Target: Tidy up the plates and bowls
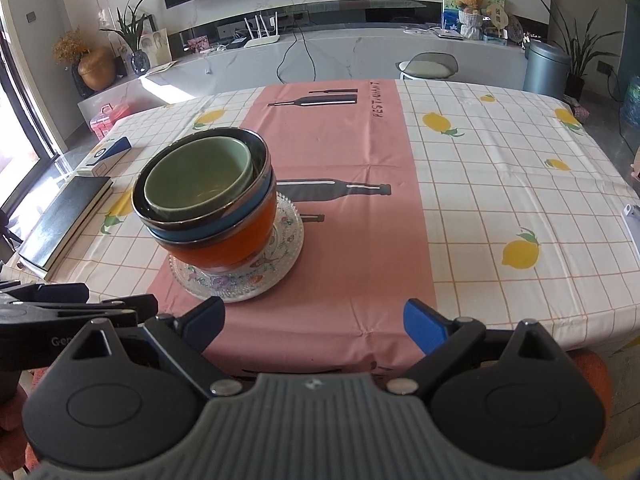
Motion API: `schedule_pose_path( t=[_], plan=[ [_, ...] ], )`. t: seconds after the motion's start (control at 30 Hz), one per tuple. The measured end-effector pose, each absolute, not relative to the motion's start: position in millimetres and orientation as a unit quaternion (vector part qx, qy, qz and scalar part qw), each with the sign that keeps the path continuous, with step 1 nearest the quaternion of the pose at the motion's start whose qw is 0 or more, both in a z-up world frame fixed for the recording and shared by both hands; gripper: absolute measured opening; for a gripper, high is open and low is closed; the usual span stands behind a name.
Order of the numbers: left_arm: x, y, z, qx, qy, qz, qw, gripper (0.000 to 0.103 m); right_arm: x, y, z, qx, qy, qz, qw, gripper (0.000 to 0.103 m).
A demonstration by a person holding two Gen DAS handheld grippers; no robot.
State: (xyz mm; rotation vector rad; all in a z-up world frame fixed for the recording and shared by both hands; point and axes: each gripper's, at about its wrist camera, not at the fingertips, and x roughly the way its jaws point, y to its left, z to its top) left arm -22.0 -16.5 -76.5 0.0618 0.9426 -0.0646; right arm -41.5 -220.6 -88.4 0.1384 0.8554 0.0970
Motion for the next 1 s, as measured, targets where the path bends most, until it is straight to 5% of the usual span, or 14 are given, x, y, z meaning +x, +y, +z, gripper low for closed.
schedule_pose_path(
  t=[1.0],
  plan=[
    [-19.1, -8.2, -72.3, 0.018, 0.449, -0.027, 0.893, 0.094, -37.3, -211.5, -85.0, 0.033, 0.411, 0.042, 0.91, 0.094]
  ],
)
